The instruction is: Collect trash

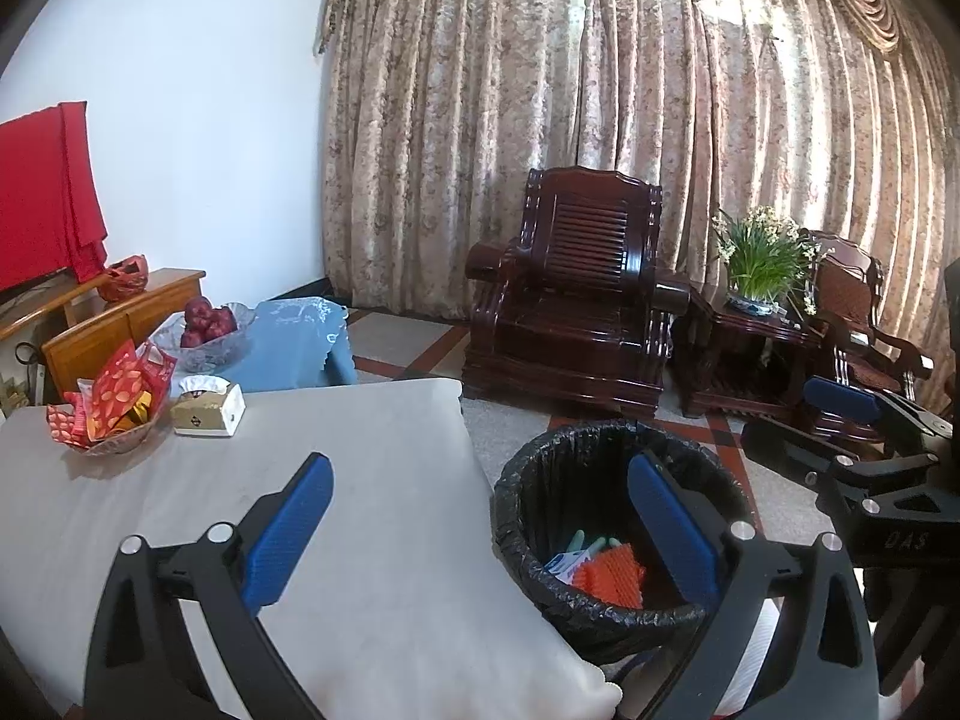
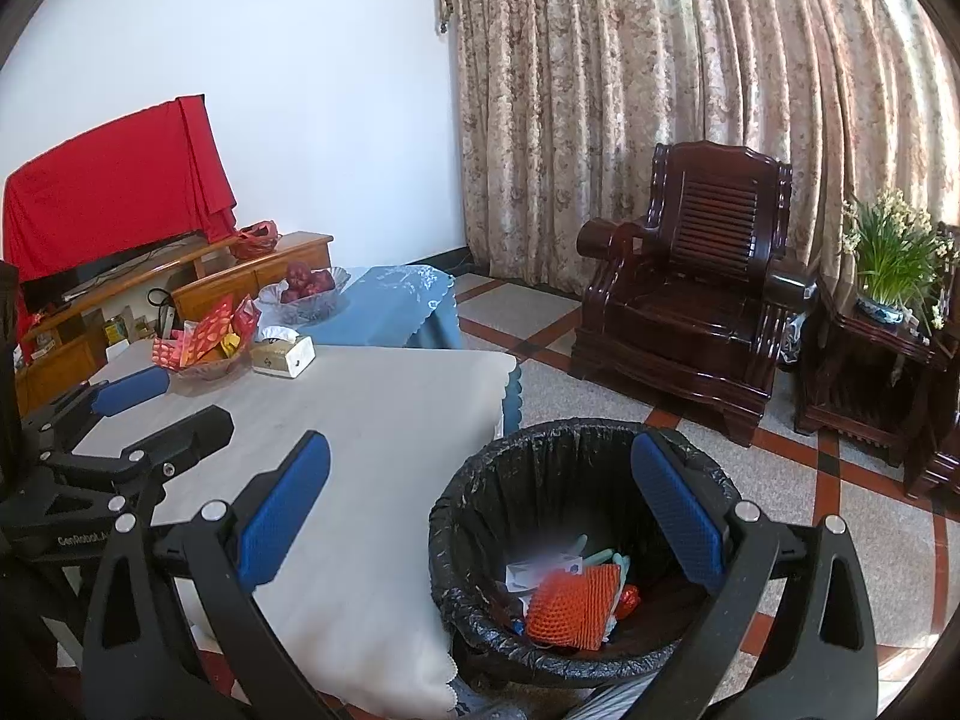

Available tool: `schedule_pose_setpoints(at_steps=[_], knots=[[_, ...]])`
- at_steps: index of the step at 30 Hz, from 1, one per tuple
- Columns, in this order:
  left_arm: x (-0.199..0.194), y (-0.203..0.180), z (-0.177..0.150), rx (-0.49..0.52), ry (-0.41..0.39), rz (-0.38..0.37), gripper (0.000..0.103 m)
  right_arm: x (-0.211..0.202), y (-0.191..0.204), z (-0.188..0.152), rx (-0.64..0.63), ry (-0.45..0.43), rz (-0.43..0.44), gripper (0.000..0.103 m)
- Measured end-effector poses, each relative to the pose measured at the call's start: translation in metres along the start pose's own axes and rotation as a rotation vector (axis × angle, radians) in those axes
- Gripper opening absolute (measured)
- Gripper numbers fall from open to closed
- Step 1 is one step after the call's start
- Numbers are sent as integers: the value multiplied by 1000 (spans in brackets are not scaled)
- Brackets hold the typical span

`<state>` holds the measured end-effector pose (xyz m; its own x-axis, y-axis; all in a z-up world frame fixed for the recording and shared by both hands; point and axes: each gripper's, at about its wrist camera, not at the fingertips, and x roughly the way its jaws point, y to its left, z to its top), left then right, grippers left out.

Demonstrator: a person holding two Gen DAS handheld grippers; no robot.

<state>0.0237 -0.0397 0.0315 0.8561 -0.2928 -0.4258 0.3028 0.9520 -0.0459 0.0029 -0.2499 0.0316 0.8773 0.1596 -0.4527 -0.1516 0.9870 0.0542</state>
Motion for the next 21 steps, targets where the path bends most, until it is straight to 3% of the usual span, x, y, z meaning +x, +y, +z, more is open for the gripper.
schedule_pose_setpoints(at_steps=[21], knots=[[1, 1, 0, -1, 4, -3, 97, 1, -1, 0, 0, -3, 5, 98]])
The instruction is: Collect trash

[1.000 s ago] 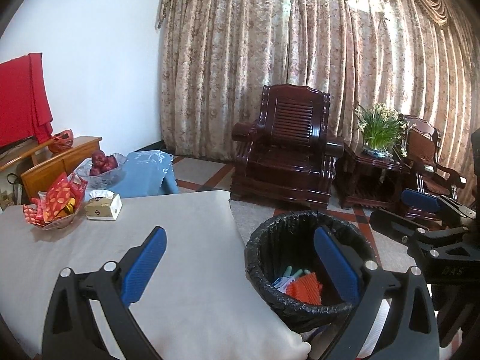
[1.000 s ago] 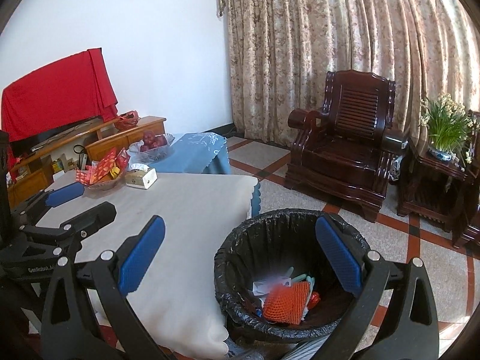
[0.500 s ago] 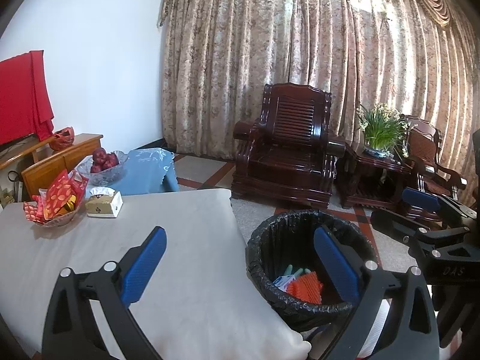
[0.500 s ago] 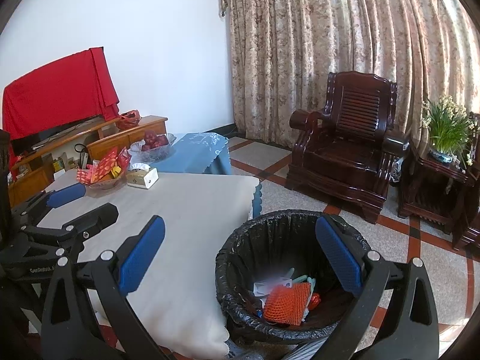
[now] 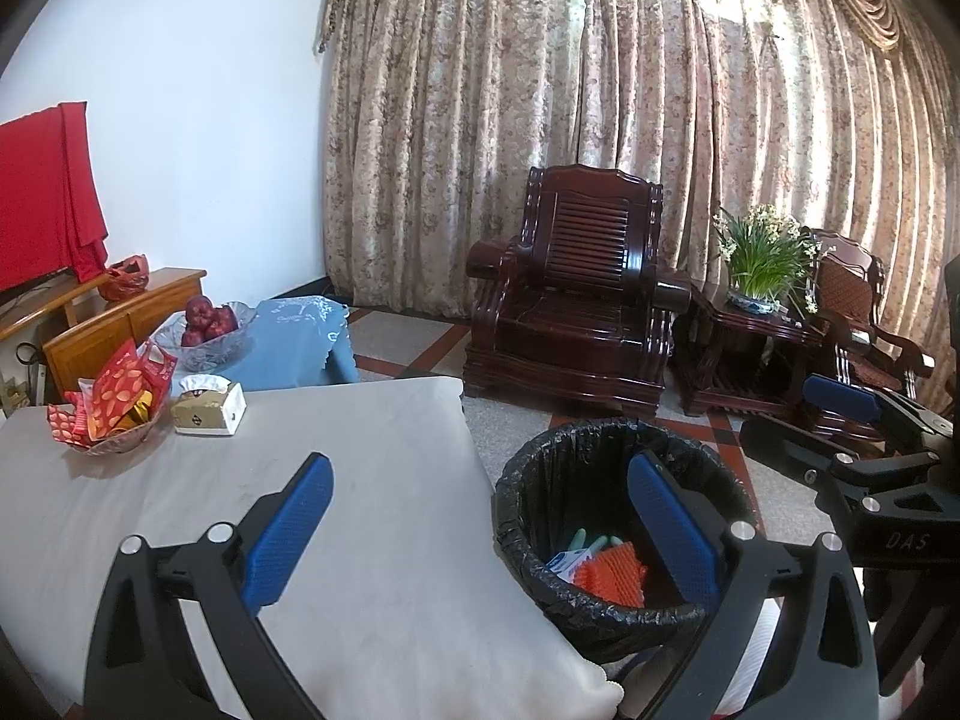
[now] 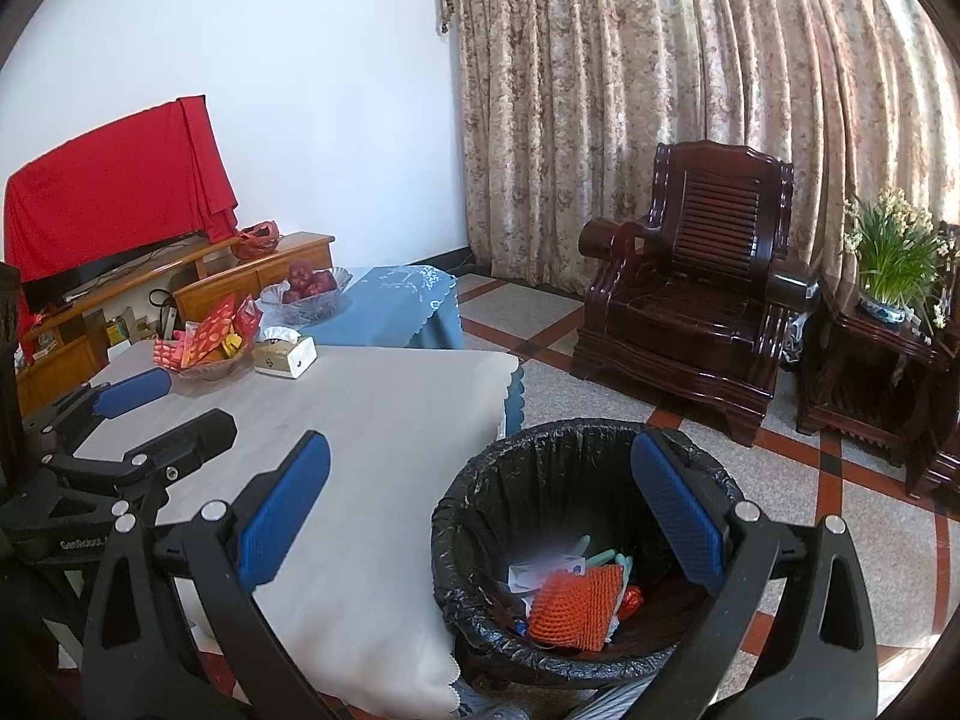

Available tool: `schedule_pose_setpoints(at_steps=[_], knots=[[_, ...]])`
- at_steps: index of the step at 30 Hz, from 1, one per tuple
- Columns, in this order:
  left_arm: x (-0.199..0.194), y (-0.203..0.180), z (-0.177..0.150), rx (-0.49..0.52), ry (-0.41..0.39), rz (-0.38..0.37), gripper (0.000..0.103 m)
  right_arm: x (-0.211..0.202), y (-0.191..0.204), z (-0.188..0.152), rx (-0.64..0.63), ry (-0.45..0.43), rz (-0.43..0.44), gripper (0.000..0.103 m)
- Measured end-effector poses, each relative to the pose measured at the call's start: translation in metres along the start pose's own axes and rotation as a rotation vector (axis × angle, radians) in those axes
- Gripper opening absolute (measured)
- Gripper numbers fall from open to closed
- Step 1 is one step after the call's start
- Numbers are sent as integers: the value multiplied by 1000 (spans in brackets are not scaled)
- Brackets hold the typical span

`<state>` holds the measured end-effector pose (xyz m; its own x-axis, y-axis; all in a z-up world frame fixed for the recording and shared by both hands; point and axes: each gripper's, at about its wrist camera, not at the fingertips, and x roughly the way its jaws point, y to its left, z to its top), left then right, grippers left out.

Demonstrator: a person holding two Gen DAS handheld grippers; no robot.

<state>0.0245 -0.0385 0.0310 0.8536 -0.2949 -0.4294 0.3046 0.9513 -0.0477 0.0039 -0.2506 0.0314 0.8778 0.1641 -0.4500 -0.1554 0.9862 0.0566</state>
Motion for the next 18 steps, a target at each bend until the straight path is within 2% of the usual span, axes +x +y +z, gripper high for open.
schedule_pose_setpoints(at_steps=[18], knots=[[0, 0, 0, 1, 0, 1, 97, 1, 0, -1, 2, -2, 0, 98]])
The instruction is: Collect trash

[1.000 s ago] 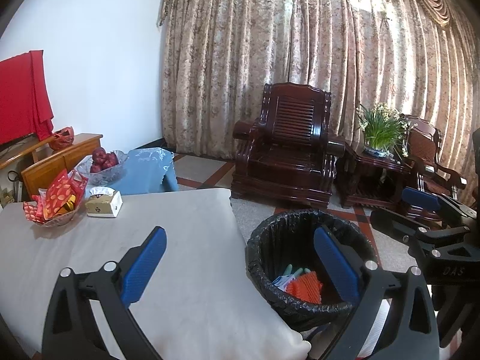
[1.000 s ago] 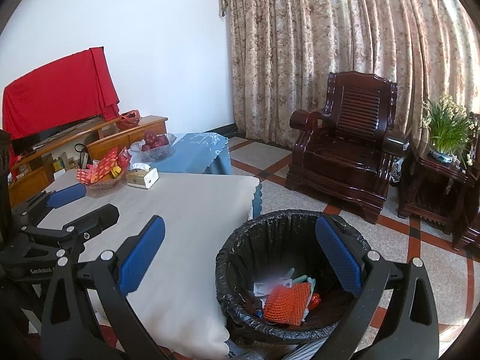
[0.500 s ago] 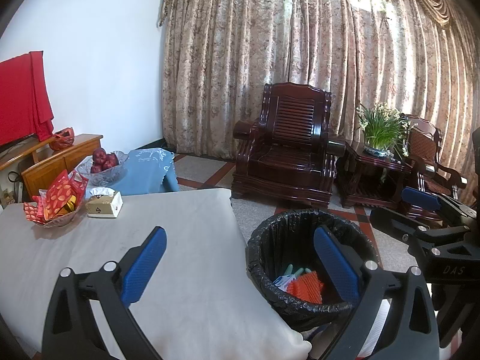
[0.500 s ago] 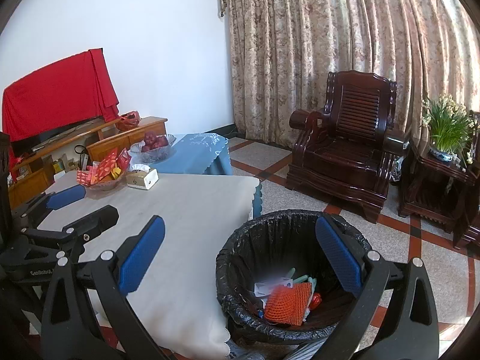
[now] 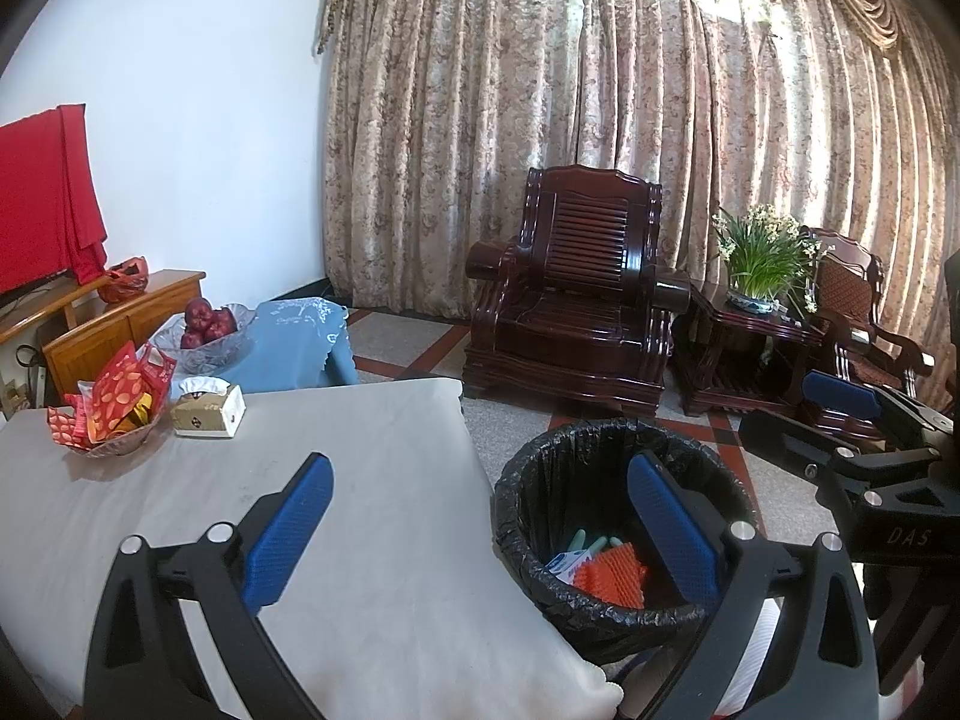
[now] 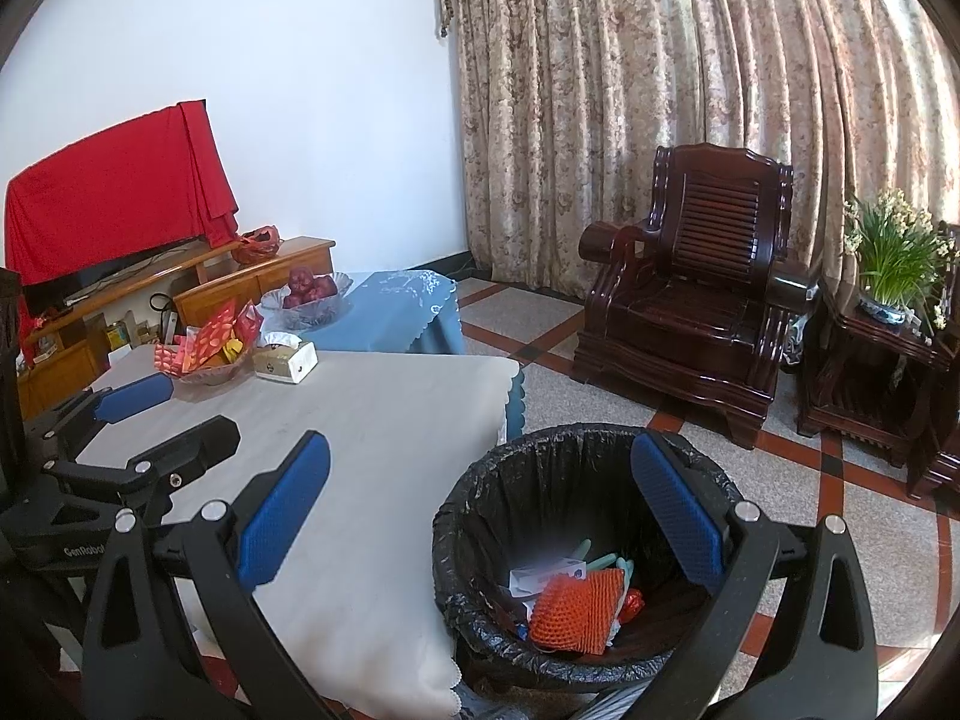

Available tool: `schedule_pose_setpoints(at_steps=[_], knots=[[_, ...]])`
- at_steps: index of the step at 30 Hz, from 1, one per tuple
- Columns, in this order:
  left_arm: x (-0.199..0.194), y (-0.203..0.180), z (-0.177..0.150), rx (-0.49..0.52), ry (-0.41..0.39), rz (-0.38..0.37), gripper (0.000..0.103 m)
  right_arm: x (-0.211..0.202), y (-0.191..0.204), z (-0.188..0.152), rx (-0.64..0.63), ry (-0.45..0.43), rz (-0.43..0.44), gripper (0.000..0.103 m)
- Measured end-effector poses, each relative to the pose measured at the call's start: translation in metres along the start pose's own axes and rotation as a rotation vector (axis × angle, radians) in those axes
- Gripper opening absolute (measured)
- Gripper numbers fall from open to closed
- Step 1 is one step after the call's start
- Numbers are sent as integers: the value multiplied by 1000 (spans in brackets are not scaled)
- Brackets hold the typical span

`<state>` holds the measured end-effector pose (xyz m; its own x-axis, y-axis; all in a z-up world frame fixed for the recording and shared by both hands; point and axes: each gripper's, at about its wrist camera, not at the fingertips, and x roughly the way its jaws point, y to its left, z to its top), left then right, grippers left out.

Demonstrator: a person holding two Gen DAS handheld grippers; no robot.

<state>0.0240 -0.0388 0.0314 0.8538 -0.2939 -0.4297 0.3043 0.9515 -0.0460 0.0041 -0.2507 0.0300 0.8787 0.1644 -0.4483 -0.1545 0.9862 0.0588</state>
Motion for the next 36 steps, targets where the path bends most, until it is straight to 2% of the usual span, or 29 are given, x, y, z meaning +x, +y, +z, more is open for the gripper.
schedule_pose_setpoints(at_steps=[36], knots=[[3, -1, 0, 6, 6, -2, 97, 5, 5, 3, 10, 3, -4, 98]])
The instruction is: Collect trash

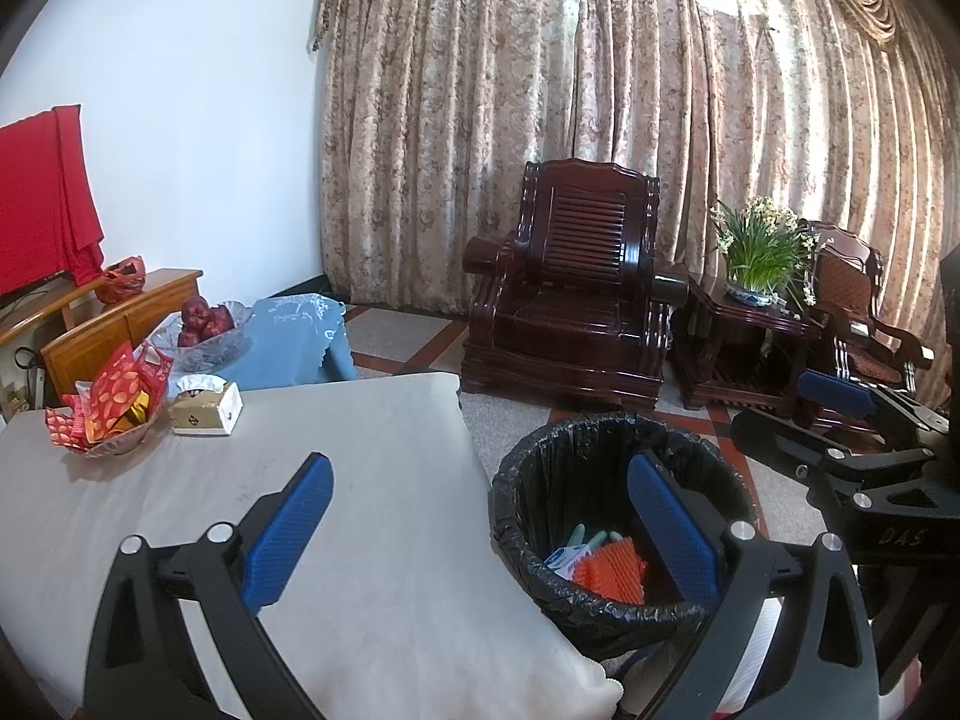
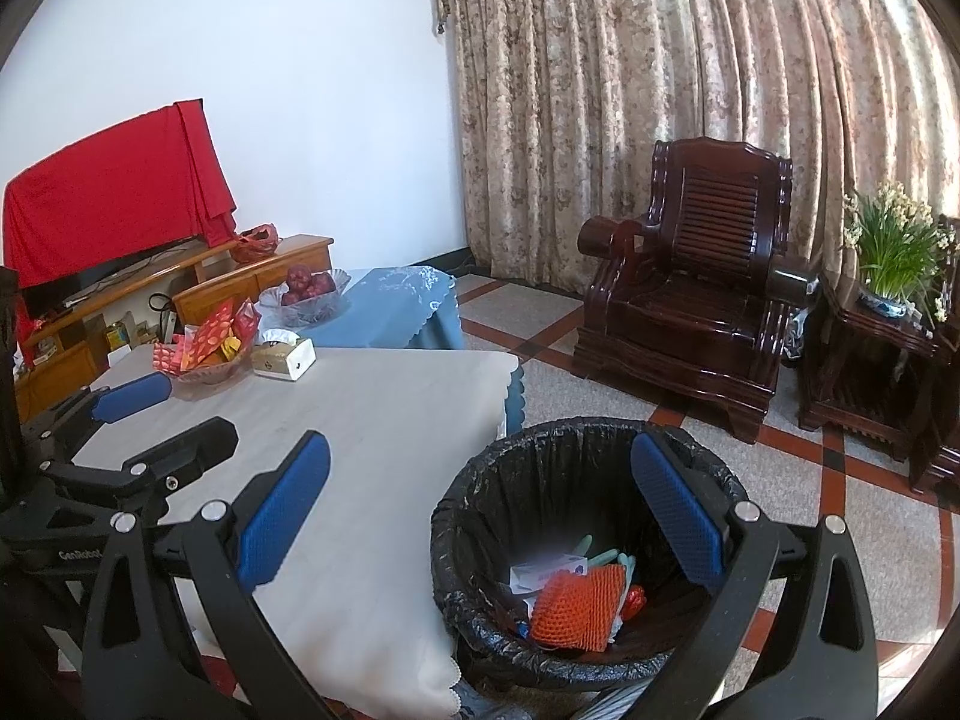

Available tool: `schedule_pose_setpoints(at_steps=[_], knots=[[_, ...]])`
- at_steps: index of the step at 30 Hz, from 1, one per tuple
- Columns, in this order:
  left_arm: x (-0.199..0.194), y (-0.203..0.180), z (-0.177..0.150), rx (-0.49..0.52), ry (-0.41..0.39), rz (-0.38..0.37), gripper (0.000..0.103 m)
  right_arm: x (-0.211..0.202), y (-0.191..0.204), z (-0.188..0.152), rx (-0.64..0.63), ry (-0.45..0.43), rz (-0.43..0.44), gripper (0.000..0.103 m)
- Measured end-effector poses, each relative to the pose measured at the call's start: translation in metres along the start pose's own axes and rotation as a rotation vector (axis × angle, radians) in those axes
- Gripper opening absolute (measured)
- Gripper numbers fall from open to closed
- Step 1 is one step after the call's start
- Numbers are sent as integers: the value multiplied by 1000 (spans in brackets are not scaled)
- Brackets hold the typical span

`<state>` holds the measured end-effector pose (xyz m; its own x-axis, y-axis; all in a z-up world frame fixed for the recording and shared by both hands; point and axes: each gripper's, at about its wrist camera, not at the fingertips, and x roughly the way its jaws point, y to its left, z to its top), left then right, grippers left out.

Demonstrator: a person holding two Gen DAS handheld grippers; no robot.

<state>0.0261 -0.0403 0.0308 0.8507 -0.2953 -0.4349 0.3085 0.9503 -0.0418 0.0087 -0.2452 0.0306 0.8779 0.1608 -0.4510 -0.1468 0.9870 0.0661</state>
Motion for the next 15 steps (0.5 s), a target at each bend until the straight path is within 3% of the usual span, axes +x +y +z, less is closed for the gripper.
schedule_pose_setpoints(at_steps=[15], knots=[[5, 1, -5, -1, 9, -5, 97, 1, 0, -1, 2, 3, 2, 98]])
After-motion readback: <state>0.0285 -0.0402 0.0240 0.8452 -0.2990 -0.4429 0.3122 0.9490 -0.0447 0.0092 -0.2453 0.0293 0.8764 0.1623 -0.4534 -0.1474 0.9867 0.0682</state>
